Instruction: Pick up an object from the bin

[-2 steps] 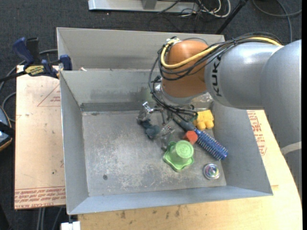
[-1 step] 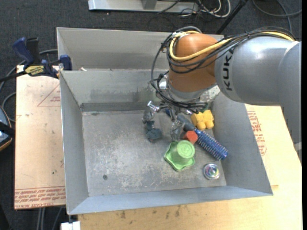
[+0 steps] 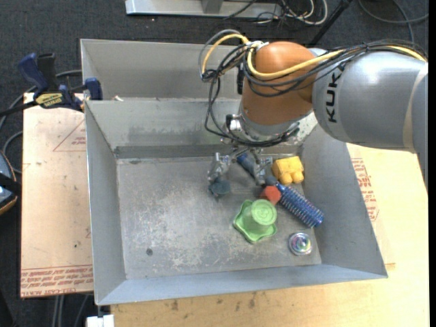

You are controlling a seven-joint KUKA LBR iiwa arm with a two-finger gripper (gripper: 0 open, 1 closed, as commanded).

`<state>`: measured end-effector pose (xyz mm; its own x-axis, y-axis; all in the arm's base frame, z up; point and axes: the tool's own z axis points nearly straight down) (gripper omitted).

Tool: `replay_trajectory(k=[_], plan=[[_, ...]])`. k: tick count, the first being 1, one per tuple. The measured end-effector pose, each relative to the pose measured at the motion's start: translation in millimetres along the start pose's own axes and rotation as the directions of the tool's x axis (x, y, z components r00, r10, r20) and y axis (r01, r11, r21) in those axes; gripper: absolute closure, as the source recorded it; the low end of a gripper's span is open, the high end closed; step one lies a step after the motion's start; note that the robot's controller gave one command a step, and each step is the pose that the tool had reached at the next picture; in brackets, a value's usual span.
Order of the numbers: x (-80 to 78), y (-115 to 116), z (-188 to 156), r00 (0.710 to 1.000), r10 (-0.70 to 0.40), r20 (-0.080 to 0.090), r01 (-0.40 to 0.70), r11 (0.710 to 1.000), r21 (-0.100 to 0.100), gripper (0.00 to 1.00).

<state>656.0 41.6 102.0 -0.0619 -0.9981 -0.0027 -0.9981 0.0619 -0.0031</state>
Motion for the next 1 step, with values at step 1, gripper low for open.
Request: replay_trajectory(k=[1], plan=[[-4.2, 0.5, 26.0, 0.996, -0.087, 0.003, 0.087, 0.996, 0.006, 0.0]])
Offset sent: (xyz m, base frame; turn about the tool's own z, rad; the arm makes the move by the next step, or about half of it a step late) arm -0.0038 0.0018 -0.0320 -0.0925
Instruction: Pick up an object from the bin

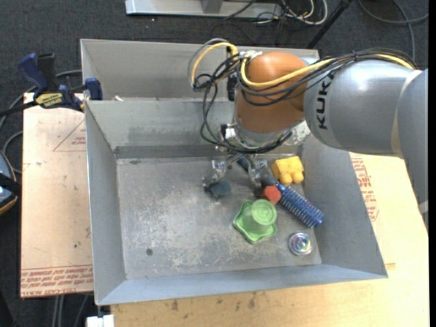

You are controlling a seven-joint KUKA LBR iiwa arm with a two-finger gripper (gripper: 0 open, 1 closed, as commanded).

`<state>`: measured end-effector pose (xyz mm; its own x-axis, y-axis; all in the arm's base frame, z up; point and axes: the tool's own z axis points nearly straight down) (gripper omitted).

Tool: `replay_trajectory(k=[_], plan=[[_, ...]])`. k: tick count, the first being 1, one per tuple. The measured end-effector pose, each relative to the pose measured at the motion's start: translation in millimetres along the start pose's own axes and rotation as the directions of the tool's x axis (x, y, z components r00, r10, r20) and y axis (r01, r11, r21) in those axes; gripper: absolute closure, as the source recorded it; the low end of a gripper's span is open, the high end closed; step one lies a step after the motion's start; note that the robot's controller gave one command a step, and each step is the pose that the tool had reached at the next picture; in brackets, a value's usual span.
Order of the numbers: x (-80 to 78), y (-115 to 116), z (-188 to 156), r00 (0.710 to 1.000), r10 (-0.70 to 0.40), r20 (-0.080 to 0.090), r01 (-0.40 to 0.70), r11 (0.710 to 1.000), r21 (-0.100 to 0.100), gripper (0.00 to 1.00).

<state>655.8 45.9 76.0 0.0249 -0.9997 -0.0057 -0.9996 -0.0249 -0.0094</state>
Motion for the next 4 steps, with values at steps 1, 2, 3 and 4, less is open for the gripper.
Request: replay_trajectory(k=[1, 2, 3, 4], plan=[[-13.6, 1, 0, 0.944, -0.329, -0.001, 0.329, 0.944, -0.007, 0.0], [-11.4, -2, -2, 0.944, -0.33, -0.007, 0.33, 0.944, 0.003, 1.0], [-12.8, -3, -26, 0.946, -0.326, -0.001, 0.326, 0.946, -0.005, 1.0], [-14.4, -6, -111, 0.947, -0.321, -0.003, 0.321, 0.947, 0.0, 1.0]])
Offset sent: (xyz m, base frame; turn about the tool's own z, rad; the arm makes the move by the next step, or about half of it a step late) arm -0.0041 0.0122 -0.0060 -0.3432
